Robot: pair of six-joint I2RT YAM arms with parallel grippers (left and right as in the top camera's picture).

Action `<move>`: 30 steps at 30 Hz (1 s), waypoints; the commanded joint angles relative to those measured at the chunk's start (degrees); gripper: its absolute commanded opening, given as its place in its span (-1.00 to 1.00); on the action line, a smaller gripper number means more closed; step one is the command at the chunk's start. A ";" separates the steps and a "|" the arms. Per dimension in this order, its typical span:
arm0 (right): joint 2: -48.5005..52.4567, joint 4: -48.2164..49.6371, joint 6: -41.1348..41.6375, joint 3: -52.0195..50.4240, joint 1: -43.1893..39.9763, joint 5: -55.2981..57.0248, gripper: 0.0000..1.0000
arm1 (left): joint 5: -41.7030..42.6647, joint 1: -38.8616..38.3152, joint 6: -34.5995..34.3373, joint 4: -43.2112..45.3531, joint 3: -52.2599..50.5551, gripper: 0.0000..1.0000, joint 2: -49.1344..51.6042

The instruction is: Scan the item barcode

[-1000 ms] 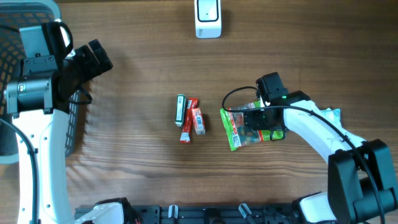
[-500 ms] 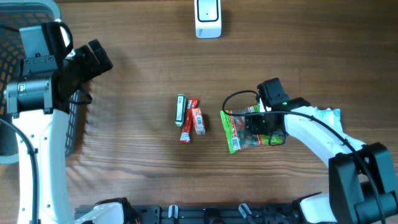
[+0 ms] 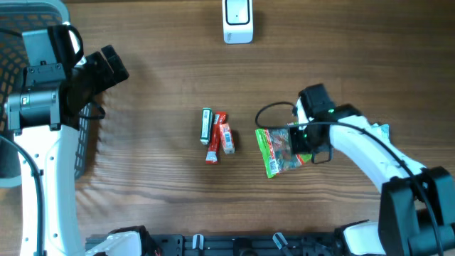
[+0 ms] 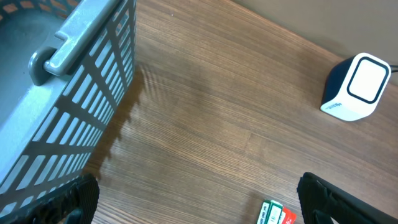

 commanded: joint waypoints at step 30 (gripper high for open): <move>-5.44 20.50 3.78 -9.01 -8.07 -8.59 -0.14 | -0.37 0.22 1.16 0.13 0.57 1.00 -0.39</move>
